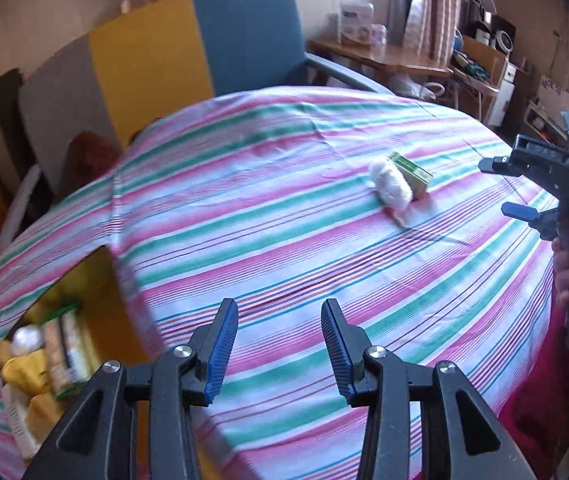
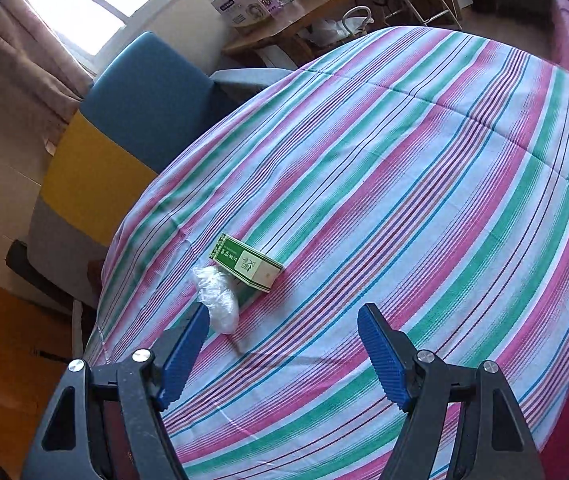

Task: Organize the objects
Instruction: 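Move the left gripper to the plastic-wrapped white ball and grasp it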

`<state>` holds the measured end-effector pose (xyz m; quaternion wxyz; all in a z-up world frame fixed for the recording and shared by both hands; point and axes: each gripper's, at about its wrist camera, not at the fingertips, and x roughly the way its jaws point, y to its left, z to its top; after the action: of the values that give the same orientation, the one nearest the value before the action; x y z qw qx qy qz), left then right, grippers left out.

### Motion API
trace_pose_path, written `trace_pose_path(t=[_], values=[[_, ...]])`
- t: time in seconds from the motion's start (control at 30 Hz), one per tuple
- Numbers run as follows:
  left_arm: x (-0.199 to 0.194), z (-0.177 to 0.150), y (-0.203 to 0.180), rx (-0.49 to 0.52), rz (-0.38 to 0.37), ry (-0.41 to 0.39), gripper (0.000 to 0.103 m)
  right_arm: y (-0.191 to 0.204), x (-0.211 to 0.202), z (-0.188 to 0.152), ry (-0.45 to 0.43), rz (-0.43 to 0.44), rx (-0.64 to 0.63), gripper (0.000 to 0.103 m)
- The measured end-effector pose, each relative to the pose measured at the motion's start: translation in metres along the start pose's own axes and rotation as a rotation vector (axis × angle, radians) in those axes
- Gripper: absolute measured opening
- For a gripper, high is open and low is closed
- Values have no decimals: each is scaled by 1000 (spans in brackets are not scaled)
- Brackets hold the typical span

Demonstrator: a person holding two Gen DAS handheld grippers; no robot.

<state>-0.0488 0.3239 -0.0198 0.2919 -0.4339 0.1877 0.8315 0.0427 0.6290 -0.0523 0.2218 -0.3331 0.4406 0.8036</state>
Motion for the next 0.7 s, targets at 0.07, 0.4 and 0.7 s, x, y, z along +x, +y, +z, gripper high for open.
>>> trace_pose_path(t=[0.07,0.4,0.7], values=[[16,9,-10,6,-21,26,43,0,-1,-1,-4,15,17,78],[76,59,-67,43,-166,82,43,-21,-14,1,-58,96,137,81],[137,111,-98,-42,-270,123,43,-15,-9,-2,-22,134,120,81]])
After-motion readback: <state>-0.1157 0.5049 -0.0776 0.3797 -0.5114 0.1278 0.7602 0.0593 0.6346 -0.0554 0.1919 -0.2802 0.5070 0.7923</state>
